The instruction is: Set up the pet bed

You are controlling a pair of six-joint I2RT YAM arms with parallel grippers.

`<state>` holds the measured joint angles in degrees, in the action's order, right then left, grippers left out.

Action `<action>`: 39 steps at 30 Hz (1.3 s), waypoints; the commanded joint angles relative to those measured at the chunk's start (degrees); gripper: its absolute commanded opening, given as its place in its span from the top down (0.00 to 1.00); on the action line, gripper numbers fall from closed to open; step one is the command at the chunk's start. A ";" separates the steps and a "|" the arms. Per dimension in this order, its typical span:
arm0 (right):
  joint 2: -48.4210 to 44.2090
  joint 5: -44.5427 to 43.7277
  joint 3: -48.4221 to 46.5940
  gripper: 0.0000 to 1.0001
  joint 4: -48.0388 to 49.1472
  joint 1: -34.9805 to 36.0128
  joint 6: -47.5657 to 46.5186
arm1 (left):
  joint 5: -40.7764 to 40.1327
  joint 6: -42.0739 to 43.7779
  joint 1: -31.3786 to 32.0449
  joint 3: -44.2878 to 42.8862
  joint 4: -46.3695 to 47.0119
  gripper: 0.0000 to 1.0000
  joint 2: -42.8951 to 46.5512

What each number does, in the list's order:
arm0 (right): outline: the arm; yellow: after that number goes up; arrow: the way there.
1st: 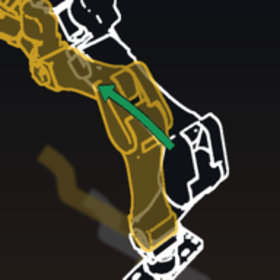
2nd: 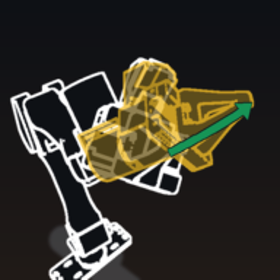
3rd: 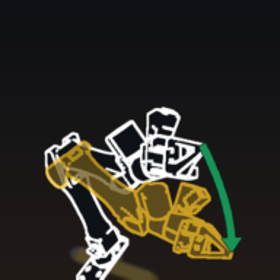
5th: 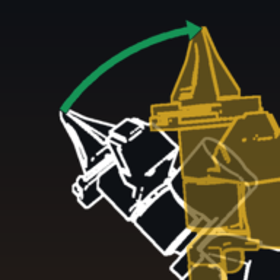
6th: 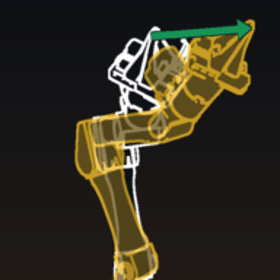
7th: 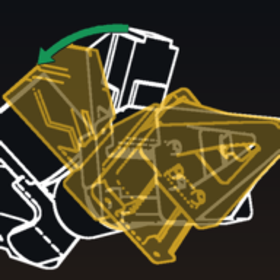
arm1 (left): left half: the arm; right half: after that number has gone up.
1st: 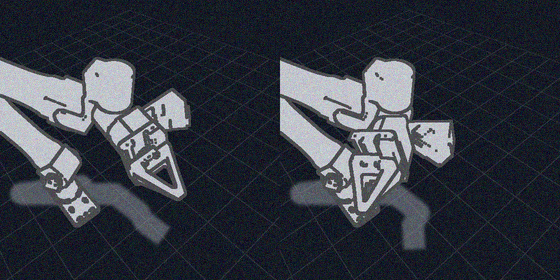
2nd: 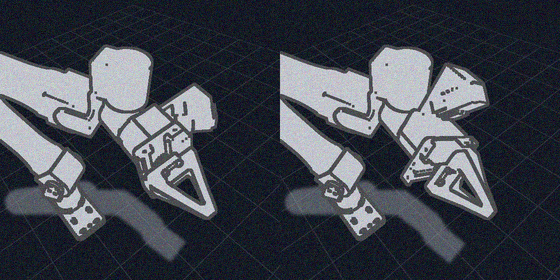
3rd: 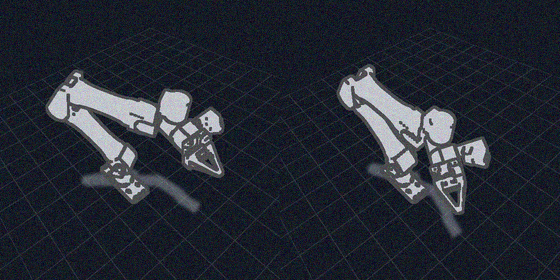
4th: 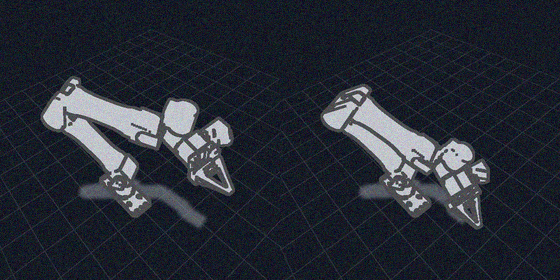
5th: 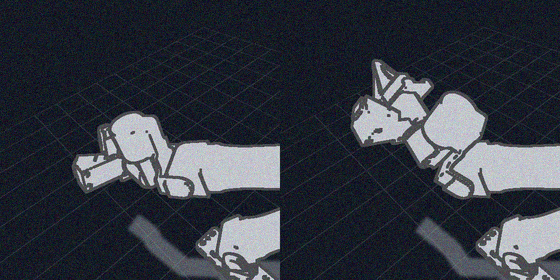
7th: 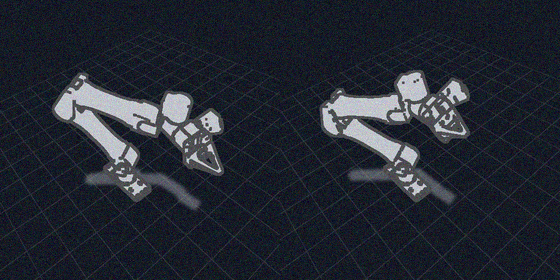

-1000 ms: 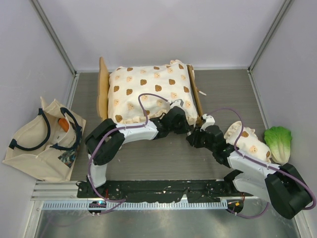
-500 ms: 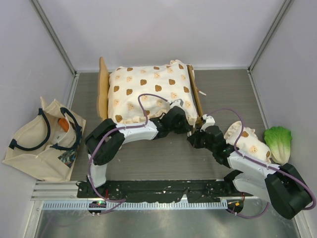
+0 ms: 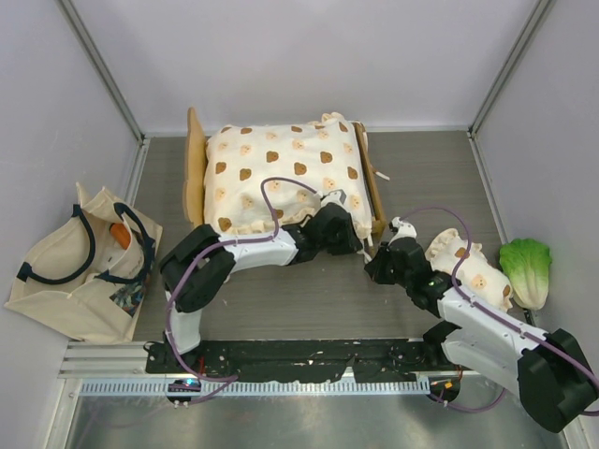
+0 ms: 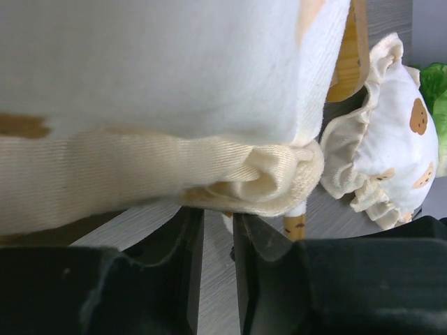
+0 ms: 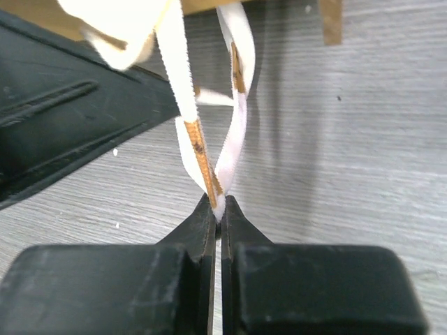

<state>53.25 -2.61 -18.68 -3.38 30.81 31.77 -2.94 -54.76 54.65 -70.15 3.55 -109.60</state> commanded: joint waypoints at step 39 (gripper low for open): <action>-3.25 5.34 -2.24 0.99 -4.01 0.31 3.30 | -2.16 -1.66 1.68 1.60 3.57 0.54 1.85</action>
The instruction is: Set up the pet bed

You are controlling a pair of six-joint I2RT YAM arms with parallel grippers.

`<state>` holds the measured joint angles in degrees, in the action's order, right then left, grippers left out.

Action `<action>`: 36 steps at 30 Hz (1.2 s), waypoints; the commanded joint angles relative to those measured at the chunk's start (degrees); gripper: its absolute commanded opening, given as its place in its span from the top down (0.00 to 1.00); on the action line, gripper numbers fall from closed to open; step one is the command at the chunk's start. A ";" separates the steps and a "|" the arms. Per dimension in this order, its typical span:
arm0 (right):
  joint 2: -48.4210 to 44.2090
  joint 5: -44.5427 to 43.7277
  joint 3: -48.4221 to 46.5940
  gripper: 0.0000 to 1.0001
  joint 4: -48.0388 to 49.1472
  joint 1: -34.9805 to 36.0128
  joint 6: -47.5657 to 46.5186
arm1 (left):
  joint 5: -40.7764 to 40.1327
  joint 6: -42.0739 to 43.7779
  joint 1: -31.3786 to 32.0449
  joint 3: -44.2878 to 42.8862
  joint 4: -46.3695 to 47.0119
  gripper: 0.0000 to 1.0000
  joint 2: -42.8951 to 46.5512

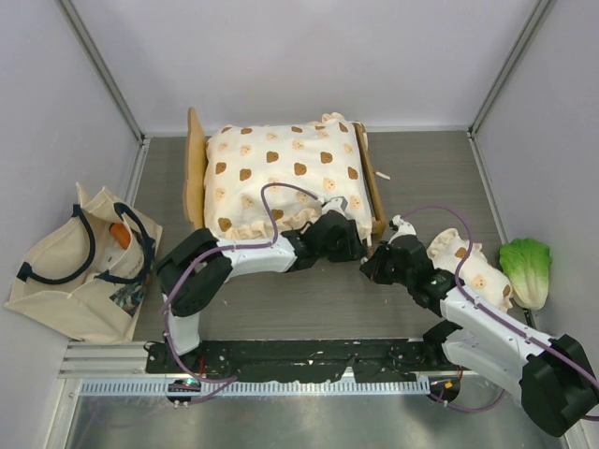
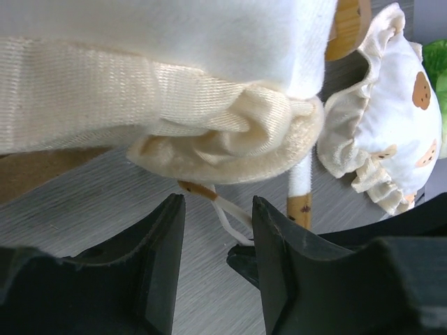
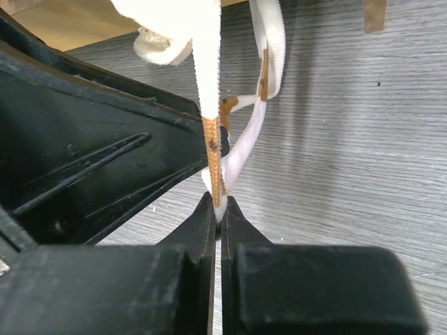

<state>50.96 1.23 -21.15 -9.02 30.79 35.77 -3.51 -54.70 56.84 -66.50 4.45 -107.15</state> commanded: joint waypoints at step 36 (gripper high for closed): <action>1.34 3.07 1.37 0.99 6.03 0.33 -1.84 | 6.85 -14.65 -2.61 3.75 7.50 0.53 -1.21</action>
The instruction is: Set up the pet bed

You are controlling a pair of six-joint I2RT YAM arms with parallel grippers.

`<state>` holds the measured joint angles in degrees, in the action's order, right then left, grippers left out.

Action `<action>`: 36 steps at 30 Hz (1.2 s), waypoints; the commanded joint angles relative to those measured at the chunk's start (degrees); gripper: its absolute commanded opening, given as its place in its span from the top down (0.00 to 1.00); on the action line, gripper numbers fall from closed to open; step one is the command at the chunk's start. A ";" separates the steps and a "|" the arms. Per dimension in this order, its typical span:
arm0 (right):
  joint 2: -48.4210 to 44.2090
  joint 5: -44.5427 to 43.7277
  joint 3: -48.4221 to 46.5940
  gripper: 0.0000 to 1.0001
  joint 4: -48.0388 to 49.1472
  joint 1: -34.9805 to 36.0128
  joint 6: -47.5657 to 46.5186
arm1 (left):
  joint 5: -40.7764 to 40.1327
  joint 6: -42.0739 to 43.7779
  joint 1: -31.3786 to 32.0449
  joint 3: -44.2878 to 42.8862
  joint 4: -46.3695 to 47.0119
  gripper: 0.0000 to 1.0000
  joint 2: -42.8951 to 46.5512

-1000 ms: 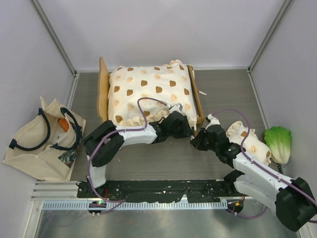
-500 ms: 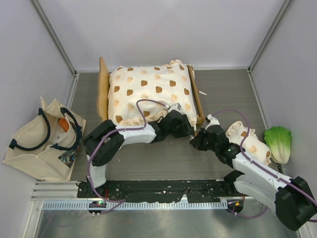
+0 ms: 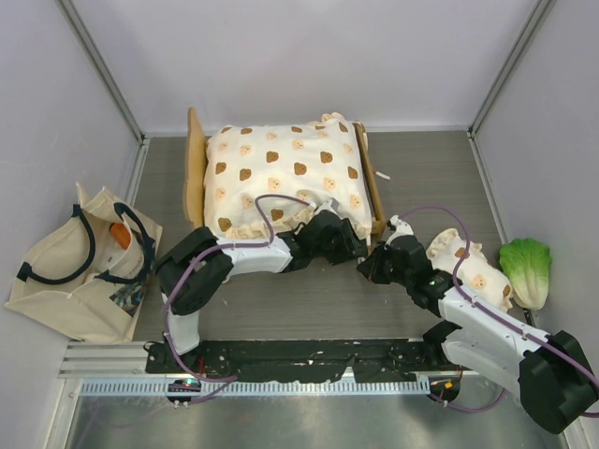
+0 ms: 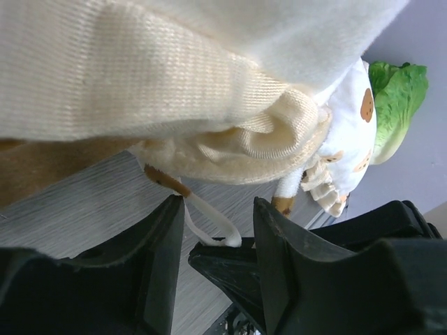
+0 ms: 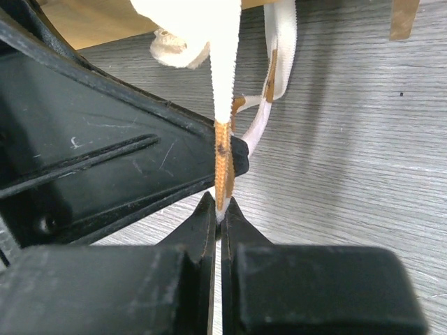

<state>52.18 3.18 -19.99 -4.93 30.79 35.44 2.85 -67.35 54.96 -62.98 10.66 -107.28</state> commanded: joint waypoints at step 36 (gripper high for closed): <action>-1.91 -9.31 -3.65 0.99 -11.21 0.33 -2.04 | -0.65 3.71 -2.22 -4.17 -0.46 0.82 -2.50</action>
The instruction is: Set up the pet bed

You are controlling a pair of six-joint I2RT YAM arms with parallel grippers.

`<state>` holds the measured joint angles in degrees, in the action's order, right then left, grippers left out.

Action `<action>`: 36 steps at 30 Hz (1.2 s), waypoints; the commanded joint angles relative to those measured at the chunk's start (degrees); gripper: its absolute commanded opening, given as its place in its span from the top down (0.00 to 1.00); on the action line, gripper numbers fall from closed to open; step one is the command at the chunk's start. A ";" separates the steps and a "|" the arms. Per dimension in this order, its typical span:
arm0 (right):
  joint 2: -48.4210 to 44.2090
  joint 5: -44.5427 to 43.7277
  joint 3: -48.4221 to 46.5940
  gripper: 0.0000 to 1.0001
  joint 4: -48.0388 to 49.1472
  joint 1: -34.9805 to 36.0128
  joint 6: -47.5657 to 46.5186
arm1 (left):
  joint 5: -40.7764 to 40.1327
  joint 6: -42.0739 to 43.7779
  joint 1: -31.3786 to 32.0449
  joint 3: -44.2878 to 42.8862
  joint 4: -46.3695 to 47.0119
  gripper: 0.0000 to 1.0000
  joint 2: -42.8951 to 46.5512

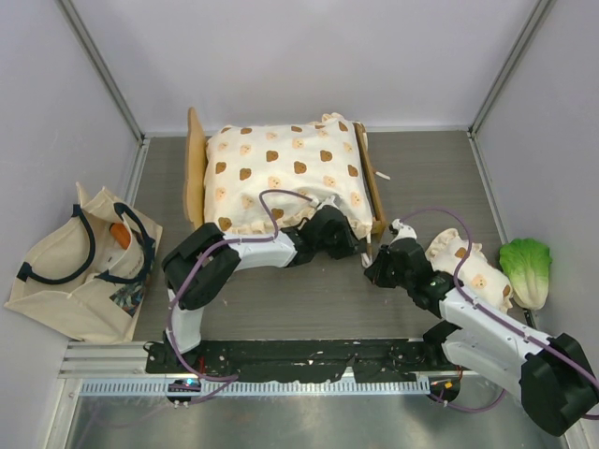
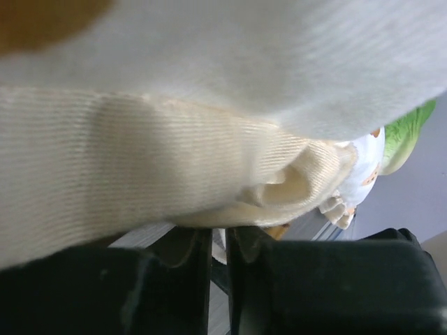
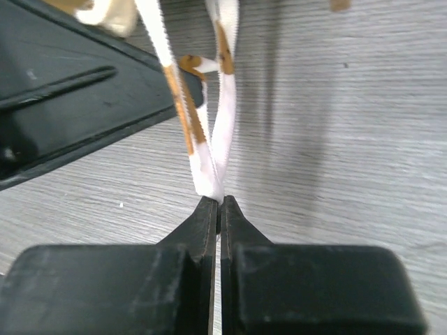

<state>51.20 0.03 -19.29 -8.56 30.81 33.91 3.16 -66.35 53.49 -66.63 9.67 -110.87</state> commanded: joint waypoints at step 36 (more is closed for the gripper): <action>-1.10 -15.15 -10.51 0.99 -19.22 0.22 8.02 | -26.44 -1.31 4.60 4.85 10.10 0.31 -1.62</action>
<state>51.59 -15.07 -27.55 -29.85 30.81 43.18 -18.57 -57.34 58.70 -59.99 13.78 -108.22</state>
